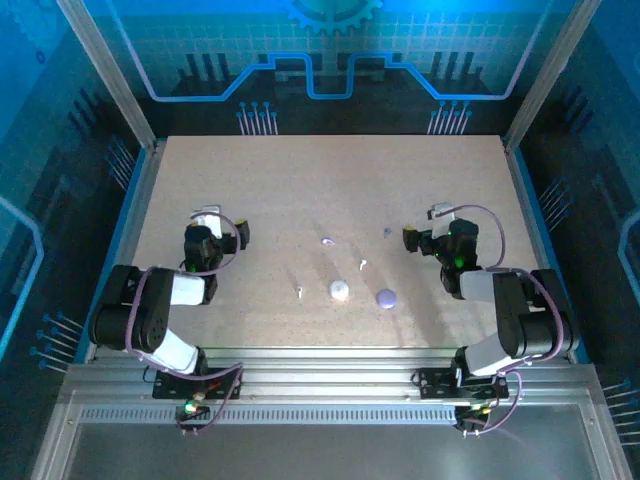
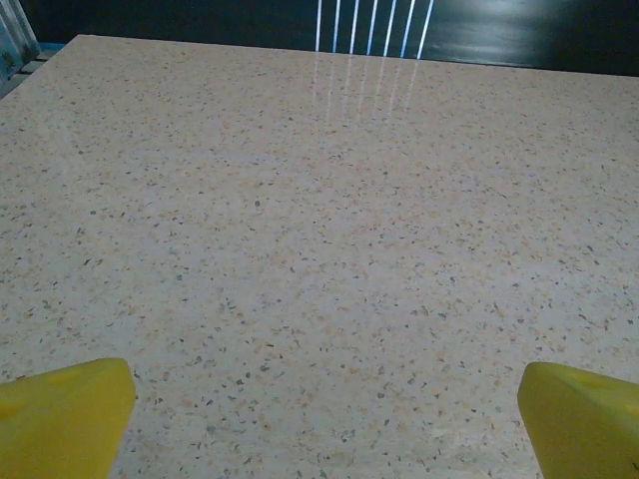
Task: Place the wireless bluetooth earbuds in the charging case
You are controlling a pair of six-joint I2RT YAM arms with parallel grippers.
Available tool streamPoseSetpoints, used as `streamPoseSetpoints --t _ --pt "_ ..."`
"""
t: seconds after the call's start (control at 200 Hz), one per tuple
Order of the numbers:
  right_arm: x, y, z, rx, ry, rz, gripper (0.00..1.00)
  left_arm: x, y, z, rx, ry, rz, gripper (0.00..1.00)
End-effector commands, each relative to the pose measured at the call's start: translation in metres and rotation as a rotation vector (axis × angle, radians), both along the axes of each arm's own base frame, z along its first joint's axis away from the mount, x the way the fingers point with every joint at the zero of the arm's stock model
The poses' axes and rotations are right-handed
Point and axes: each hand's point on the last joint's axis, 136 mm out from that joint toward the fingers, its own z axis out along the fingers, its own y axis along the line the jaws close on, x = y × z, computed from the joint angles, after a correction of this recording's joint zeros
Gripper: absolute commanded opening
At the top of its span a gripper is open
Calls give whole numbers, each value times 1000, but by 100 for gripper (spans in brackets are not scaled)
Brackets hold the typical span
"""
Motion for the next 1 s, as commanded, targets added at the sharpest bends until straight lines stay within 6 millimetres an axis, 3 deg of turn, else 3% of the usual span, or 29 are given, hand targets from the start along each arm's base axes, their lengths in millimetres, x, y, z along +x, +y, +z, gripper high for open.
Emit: streamPoseSetpoints --t 0.0,0.89,0.996 --pt "7 -2 8 1 -27 -13 100 6 -5 5 11 -11 -35 99" --pt "7 -2 8 4 -27 -13 100 6 -5 4 8 -10 -37 99" --pt "9 -2 18 4 -1 -11 100 4 -6 10 9 -26 -39 99"
